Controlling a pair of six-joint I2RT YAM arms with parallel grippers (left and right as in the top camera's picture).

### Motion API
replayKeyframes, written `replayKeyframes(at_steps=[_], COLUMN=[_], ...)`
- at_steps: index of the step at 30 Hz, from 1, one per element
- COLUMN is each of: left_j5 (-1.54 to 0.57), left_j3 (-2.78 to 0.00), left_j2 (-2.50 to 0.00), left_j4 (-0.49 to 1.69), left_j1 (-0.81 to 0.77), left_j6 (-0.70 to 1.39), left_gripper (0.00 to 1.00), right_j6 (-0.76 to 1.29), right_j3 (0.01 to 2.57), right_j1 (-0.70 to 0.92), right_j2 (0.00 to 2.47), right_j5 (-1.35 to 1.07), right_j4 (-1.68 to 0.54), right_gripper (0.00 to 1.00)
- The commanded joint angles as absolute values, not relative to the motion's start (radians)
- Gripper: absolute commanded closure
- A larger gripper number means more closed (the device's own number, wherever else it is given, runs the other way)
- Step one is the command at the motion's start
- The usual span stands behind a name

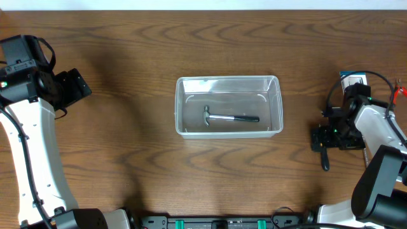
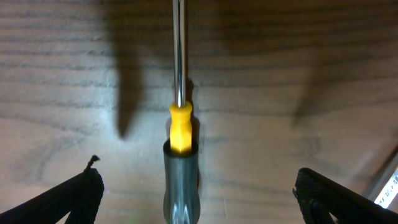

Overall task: Pack container
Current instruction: 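Lower the right gripper onto the yellow-handled screwdriver and grasp it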

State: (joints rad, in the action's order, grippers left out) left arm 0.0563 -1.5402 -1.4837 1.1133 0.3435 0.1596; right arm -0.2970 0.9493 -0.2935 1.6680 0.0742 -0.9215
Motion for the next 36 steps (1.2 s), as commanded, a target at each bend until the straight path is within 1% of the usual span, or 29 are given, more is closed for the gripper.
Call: replayKeyframes(at_steps=[1, 8, 36], left_j5=[0.065, 0.065, 0.065], left_j3=[-1.556, -1.556, -1.556], left_j2=[-1.476, -1.476, -1.476], left_j4=[1.114, 1.114, 1.114], left_j1=[0.346, 0.346, 0.346], left_j6=[0.154, 0.154, 0.154], left_gripper=[0.02, 0.02, 0.02], right_j6=[-0.300, -0.331, -0.296], right_j3=[0.929, 0.895, 0.827], right_j1=[-0.300, -0.300, -0.301], right_j2=[1.674, 1.674, 1.676], right_j5=[0.062, 0.054, 0.052], right_j4=[-0.899, -0.863, -0.773], right_gripper=[0.01, 0.01, 0.01])
